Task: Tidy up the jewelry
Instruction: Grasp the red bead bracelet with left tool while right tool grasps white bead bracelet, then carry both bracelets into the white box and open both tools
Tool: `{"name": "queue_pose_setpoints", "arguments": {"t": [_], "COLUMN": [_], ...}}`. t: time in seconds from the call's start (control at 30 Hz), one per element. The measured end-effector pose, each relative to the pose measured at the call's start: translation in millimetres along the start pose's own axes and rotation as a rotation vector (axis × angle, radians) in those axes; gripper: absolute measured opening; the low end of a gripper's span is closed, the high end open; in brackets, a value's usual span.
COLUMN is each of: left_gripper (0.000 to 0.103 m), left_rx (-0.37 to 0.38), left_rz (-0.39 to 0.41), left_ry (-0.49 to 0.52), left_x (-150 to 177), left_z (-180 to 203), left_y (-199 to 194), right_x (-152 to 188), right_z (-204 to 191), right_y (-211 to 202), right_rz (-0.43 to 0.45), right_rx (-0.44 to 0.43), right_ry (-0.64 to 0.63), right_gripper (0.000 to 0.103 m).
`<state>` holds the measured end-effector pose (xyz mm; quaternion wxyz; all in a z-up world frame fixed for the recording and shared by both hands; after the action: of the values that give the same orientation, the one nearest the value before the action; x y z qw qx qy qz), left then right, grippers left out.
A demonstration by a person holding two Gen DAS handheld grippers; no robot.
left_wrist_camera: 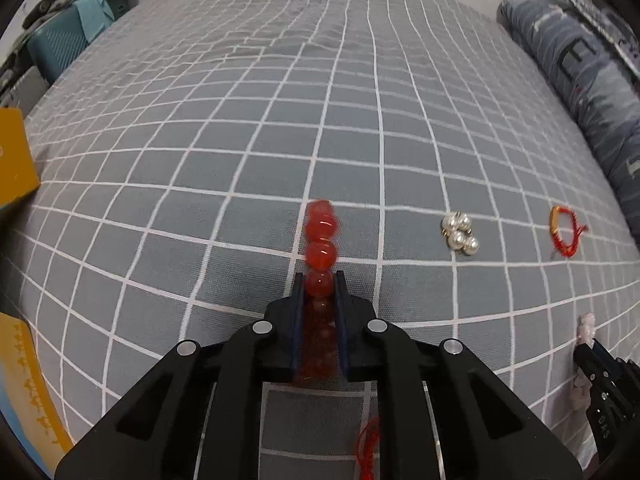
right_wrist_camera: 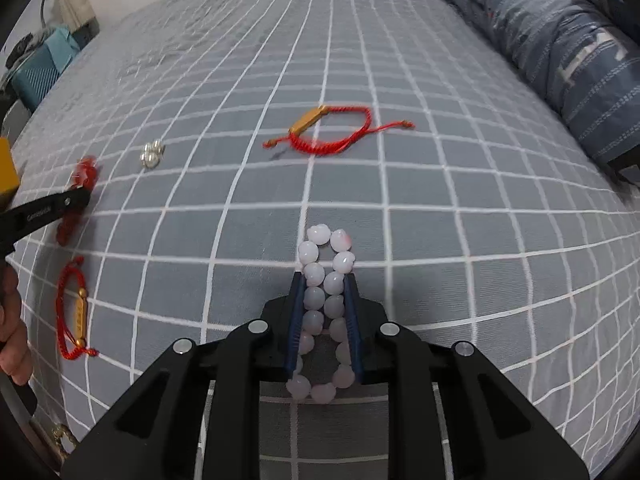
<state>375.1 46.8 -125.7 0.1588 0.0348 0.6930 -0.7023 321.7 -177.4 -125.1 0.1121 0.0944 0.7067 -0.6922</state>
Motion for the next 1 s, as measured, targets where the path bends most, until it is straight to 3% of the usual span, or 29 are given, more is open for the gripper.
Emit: {"name": "queue_pose_setpoints", "arguments": {"t": [0.63, 1.0], "left_gripper": [0.013, 0.013], "left_rx": [0.022, 0.031], "left_rz": [0.04, 0.08], "left_ry": [0.029, 0.052], "left_x": [8, 24], "left_z": [7, 17], "left_y": [-26, -61], "right_x": [4, 14], "right_z": [5, 4], "right_y": [-30, -65], "right_rz": [0.067, 0.121], "right_rx": [-0.017, -0.019], "right_ry": [0.012, 0.014], "right_gripper": [0.018, 0.018]}}
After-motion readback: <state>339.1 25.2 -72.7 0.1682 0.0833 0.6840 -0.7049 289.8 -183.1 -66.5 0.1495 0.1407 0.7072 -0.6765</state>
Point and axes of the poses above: each gripper's, at about its wrist camera, not at the fingertips, and y roughly the way its jaws point, z to its right, x to its underside, the point moved 5 cm from there along y, roughly the way its jaws point, and after that the axes turned 12 degrees about -z, right-handed, at the moved point
